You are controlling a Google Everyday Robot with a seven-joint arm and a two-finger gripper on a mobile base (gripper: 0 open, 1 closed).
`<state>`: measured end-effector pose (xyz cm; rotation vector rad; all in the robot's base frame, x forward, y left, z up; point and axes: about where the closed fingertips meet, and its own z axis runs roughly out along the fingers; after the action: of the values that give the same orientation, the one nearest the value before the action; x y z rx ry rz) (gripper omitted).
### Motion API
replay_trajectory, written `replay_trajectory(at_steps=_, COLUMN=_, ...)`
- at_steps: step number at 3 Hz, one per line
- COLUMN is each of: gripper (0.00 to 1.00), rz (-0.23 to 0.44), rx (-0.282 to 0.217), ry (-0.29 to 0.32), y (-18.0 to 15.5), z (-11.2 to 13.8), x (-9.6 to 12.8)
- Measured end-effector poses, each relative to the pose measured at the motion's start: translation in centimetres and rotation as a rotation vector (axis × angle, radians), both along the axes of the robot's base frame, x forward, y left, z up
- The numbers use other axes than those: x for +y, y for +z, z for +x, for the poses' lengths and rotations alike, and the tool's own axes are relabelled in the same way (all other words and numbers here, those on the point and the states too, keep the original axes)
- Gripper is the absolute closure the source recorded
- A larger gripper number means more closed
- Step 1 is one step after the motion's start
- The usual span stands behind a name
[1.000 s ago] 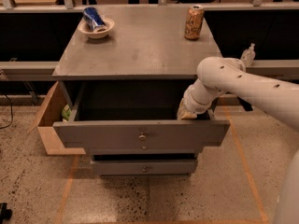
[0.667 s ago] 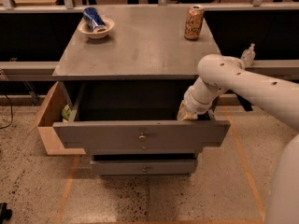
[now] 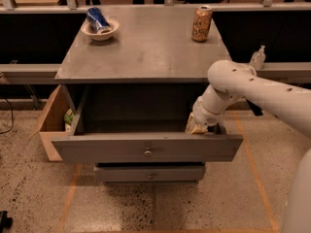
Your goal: Open top drawer
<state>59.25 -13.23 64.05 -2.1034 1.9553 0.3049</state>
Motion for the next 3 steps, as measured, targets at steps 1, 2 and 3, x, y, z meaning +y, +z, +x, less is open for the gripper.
replay_trajectory(at_steps=1, gripper=1.0, rz=0.023, rx=0.02, ry=-0.024, y=0.6, z=-2.3, x=0.7)
replay_trajectory(at_steps=2, gripper=1.0, rz=0.047, rx=0.045, ry=-0.05, y=0.9, z=-4.8, x=1.7)
replay_trajectory(at_steps=3, gripper=1.0, rz=0.076, rx=0.07, ry=-0.08, y=1.1, z=-7.1, x=2.8)
